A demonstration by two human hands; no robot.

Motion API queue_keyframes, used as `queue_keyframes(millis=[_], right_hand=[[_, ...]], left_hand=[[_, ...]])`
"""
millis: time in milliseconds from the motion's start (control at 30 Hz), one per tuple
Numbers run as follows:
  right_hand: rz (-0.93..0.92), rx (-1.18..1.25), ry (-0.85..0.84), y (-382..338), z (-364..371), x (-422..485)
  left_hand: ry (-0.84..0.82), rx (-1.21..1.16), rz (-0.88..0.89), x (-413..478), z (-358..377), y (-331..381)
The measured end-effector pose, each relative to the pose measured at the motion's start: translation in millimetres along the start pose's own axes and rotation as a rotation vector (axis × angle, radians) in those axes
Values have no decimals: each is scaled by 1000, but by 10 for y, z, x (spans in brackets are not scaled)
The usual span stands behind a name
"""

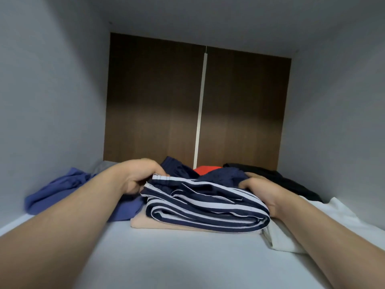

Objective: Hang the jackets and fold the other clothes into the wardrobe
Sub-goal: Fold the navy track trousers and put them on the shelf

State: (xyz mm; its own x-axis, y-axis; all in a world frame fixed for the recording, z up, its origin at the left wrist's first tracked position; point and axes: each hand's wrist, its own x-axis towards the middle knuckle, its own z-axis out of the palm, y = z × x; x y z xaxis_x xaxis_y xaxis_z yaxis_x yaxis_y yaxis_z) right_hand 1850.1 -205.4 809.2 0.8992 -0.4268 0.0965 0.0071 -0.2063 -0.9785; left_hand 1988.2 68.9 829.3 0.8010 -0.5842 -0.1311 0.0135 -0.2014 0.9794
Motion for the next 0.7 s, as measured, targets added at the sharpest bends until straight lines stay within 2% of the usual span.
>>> queue_keyframes(millis=[100,167,267,333,367,433,467,500,533,600,700], right_hand=[[-13,182,74,-14,-25,122],[34,108,107,37,-14,133],[78,-17,50,86,8,118],[60,-47,82,58,11,87],[-4,-136,137,29,-2,87],[-220,-467,290,-77,-29,98],[-329,-567,316,-154,-18,97],[-394,-587,285,-224,5,96],[-411,-593,213,-272,43,103],[-347,-729,39,-267,154,166],[-158,-1041,-261,-19,301,270]], left_hand=[[95,-153,24,42,30,-5],[141,-100,15,75,55,-93],[130,-55,-3,33,92,-174],[157,-18,59,-3,118,-140],[210,57,128,7,124,-122],[435,411,341,13,139,-90],[481,551,482,-4,174,-75],[434,610,584,-5,218,-61],[336,611,616,12,260,-64],[141,659,513,71,326,-129],[-6,959,312,140,352,-212]])
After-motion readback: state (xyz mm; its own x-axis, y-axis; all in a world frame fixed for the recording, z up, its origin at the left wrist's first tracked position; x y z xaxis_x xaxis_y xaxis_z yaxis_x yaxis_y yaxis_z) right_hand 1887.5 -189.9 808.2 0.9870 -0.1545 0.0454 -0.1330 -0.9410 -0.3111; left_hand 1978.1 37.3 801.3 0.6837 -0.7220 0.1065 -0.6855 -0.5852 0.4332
